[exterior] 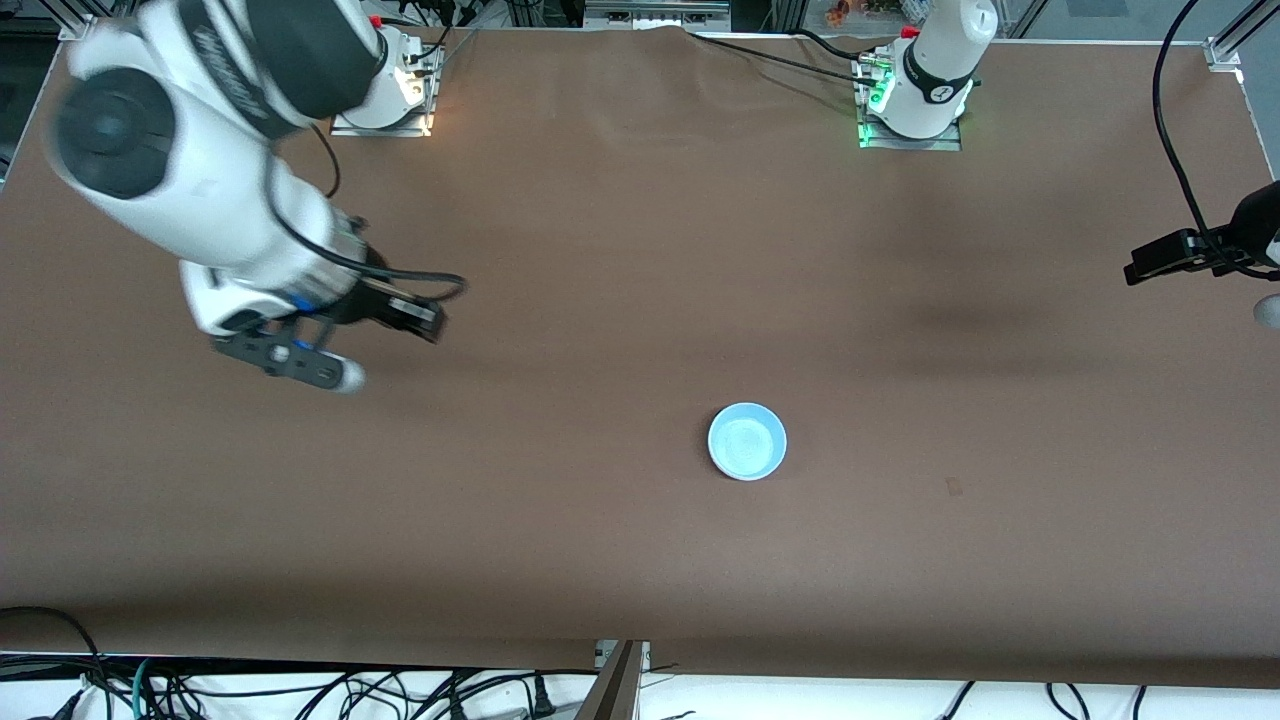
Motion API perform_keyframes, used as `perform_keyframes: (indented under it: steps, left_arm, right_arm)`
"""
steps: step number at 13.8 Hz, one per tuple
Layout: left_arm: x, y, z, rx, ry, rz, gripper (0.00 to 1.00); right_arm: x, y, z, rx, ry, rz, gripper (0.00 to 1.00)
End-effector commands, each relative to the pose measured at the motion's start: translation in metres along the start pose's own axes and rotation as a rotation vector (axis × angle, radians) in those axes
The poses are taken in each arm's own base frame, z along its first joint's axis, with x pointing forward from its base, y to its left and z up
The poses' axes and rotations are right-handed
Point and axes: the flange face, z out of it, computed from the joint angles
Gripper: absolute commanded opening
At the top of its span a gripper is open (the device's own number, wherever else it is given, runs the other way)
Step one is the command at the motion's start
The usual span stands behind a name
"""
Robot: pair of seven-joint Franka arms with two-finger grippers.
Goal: Stack pink and blue bowls on white bowl
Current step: 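Open the right gripper to release the blue bowl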
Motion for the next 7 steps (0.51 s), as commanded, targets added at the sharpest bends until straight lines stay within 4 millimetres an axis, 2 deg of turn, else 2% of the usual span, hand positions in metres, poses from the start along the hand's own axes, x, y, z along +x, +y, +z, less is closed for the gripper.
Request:
perform_keyframes:
  steps: [1, 3, 5, 7]
  left_arm:
    - [0.002, 0.0, -0.006, -0.008, 0.004, -0.002, 1.0]
    - [0.002, 0.001, -0.006, -0.008, 0.004, -0.001, 1.0]
    - [0.002, 0.001, -0.006, -0.008, 0.004, -0.001, 1.0]
    - [0.002, 0.003, -0.006, -0.007, 0.004, 0.002, 1.0]
  right_arm:
    - [0.0, 0.053, -0.03, -0.066, 0.011, -0.121, 0.72]
    - [0.012, 0.084, -0.033, -0.088, 0.0, -0.179, 0.83]
    - [0.021, 0.115, -0.034, -0.109, -0.009, -0.17, 0.87]
    - [0.025, 0.148, -0.023, -0.115, -0.031, -0.132, 0.93]
